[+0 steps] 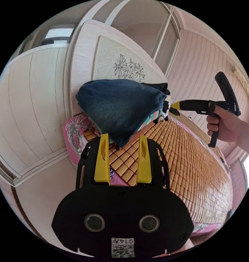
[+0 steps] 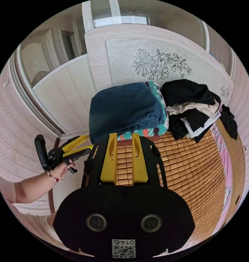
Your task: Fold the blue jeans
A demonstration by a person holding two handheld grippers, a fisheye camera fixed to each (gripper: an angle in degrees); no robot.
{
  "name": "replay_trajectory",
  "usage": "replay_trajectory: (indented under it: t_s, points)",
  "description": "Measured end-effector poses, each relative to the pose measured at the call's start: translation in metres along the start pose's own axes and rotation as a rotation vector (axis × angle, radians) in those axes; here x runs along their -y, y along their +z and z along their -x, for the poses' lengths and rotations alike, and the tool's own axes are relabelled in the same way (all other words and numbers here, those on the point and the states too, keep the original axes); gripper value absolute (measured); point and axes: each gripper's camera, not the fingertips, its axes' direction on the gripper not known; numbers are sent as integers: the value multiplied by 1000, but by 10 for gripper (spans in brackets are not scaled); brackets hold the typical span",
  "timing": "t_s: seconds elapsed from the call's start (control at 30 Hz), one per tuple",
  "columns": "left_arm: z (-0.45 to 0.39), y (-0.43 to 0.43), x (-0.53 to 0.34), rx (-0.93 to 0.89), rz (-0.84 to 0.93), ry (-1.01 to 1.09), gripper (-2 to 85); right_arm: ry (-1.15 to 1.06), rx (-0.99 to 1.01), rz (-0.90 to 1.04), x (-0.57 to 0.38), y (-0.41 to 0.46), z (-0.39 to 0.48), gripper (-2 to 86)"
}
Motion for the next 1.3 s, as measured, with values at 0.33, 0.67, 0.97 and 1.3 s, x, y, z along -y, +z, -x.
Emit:
replay_trajectory:
  t_s: [0.33,0.67,0.97,1.3]
  points:
    - [54,-46,56,-138,-8,-165,98,12,34,63,29,49,2,41]
    - [35,-176,118,-280,-192,-12,45,-276,148,-350,8,-97,29,-1]
    - [-79,-298,153,-493,-382,295,34,-160,108,-752,-100,-272,-13,-1]
    - [-282,-230,-10,-1043,353,628,54,411,-333,-187,-392,-278,-116,1]
